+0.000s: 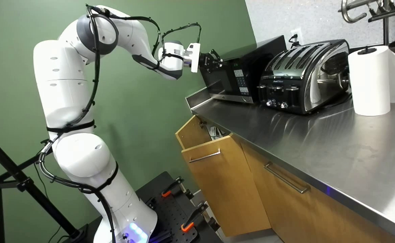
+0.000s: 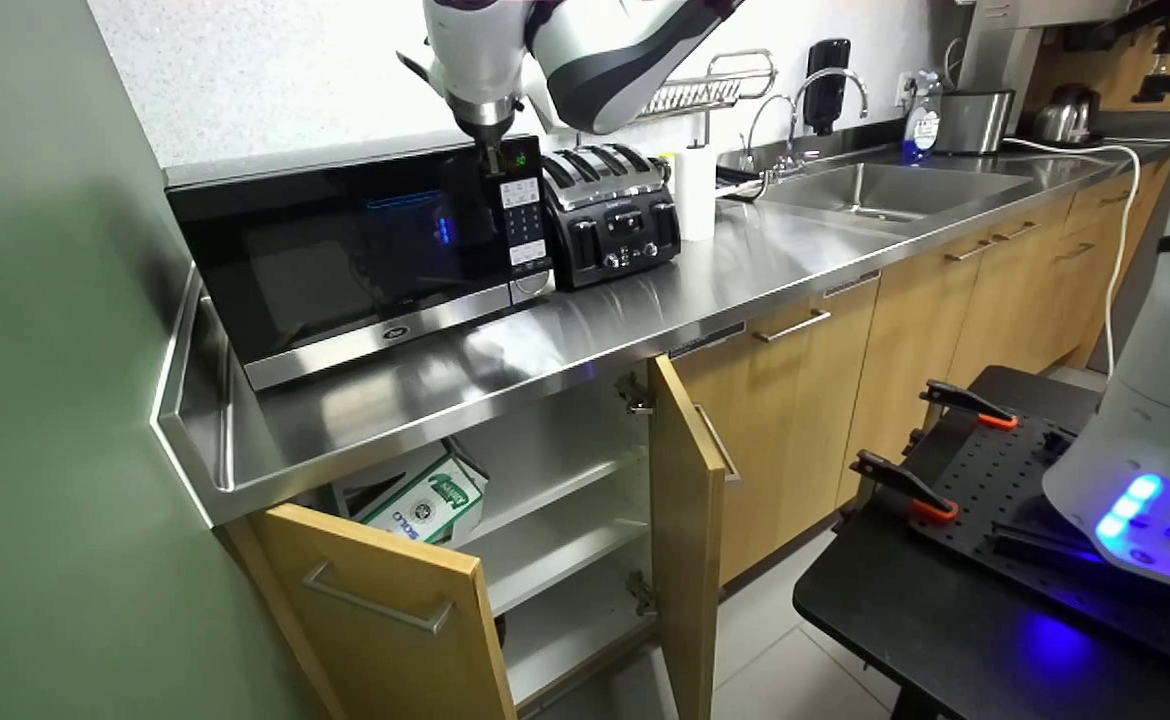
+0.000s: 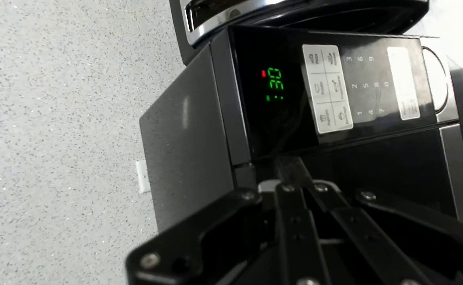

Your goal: Close the microwave door

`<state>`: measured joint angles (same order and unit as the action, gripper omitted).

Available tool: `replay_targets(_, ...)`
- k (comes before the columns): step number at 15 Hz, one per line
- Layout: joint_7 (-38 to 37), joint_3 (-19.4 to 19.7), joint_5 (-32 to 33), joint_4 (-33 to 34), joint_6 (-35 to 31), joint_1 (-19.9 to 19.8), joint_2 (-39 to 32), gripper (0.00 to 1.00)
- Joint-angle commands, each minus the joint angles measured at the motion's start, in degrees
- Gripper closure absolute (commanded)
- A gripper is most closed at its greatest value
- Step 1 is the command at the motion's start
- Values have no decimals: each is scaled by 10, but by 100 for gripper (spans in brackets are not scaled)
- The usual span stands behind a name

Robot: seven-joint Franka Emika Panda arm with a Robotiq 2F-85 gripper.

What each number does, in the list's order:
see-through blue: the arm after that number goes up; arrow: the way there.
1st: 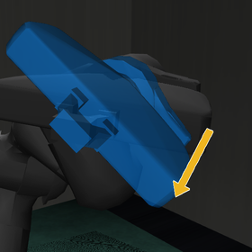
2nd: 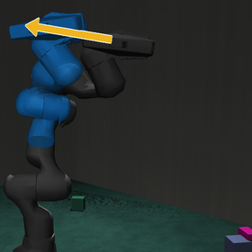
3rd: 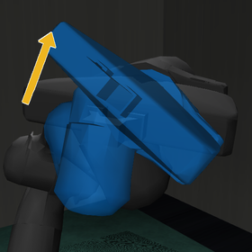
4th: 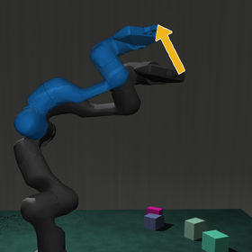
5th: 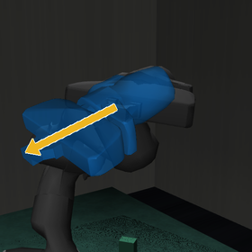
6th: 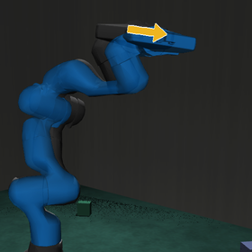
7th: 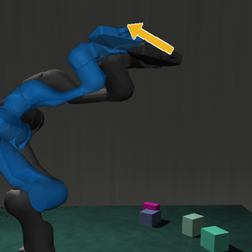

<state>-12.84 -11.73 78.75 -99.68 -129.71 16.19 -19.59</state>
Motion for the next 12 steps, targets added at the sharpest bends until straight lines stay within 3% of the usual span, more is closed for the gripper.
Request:
replay_targets(1,-3,-19,-67,-113,-16,-9,126,100)
replay_targets(6,67,-38,-293,-213,19,-1,273,100)
replay_targets(12,69,-47,-417,-267,62,5,374,100)
